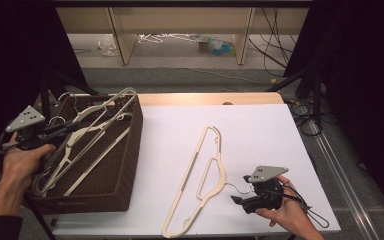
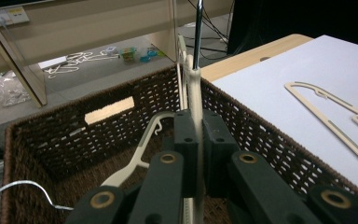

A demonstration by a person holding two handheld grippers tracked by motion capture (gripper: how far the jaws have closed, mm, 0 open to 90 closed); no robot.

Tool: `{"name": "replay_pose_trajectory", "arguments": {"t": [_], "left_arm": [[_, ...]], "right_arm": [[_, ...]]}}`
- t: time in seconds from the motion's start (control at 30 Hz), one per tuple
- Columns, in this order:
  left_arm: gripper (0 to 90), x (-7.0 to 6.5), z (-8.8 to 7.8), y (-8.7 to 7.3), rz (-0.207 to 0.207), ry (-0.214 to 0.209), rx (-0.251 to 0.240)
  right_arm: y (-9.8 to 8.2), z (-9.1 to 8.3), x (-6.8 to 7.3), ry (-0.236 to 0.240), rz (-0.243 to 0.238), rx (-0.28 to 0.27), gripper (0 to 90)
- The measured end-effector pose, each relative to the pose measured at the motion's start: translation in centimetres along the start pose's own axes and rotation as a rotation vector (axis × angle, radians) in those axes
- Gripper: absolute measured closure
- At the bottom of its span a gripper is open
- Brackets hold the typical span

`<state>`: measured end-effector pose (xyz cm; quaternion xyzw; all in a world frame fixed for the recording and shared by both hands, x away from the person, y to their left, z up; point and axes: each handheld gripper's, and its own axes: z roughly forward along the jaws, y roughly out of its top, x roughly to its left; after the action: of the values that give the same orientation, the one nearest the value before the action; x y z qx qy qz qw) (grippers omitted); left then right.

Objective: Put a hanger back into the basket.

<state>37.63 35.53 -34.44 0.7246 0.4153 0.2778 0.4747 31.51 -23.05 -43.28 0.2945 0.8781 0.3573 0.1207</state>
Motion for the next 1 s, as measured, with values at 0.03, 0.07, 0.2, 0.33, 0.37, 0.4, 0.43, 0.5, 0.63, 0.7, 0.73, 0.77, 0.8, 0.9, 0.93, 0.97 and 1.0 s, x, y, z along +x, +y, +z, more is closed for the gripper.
{"name": "replay_pose_trajectory", "arguments": {"t": [0.03,0.07,0.2,0.33,0.37,0.4,0.43,0.5,0.63,0.7,0.73,0.77,0.8,0.9,0.93,0.97,1.0], "left_arm": [[85.7,0.1,-0.1,-0.2,-0.004,0.000,0.003],[85.7,0.2,-0.2,-0.4,-0.009,-0.003,0.006],[85.7,0.7,0.0,-1.4,-0.030,-0.011,0.034],[85.6,0.6,0.8,-2.5,-0.054,-0.019,0.067],[85.6,0.6,1.1,-2.7,-0.060,-0.026,0.081],[85.6,0.5,1.5,-2.9,-0.071,-0.030,0.095],[85.6,0.5,1.8,-3.2,-0.081,-0.035,0.107],[85.3,0.6,2.4,-3.5,-0.108,-0.035,0.131],[84.3,0.9,3.4,-4.3,-0.171,-0.018,0.174],[84.0,1.1,3.6,-4.7,-0.192,0.018,0.189],[83.3,1.3,3.7,-4.9,-0.192,0.032,0.200],[82.7,1.5,3.7,-5.1,-0.208,0.051,0.199],[82.1,1.7,3.6,-5.2,-0.214,0.074,0.204],[80.5,2.0,3.6,-5.4,-0.244,0.127,0.203],[80.0,2.1,3.5,-5.4,-0.235,0.140,0.210],[79.0,2.2,3.5,-5.4,-0.227,0.153,0.208],[76.3,2.2,3.5,-5.5,-0.217,0.175,0.217]], "right_arm": [[0.0,0.1,0.0,-0.008,-0.001,-0.014,23.8],[0.0,0.1,0.0,-0.006,-0.001,-0.014,23.8],[0.0,0.1,0.0,0.002,-0.003,0.004,23.8],[-0.1,0.4,0.0,-0.005,-0.002,-0.005,23.9],[0.0,0.3,0.0,0.001,0.003,0.006,23.8],[0.0,0.3,-0.1,0.007,-0.002,0.013,23.8],[0.0,0.4,0.0,0.005,0.009,0.000,23.8],[-0.1,0.4,0.0,0.011,0.000,0.017,23.8],[-0.1,0.4,0.0,0.009,-0.003,0.014,23.9],[-0.1,0.4,0.0,-0.001,0.002,0.006,23.9],[-0.1,0.4,0.0,-0.002,0.002,0.004,23.9],[-0.1,0.4,0.0,0.000,0.004,0.003,23.8],[-0.1,0.4,0.0,0.000,0.001,0.004,23.8],[-0.2,0.5,0.1,0.006,0.003,0.012,23.8],[-0.1,0.4,0.1,0.015,0.006,0.028,23.9],[-0.1,0.4,0.1,0.014,-0.002,0.026,23.8],[-0.2,0.6,0.1,0.011,-0.010,0.013,23.9]]}}
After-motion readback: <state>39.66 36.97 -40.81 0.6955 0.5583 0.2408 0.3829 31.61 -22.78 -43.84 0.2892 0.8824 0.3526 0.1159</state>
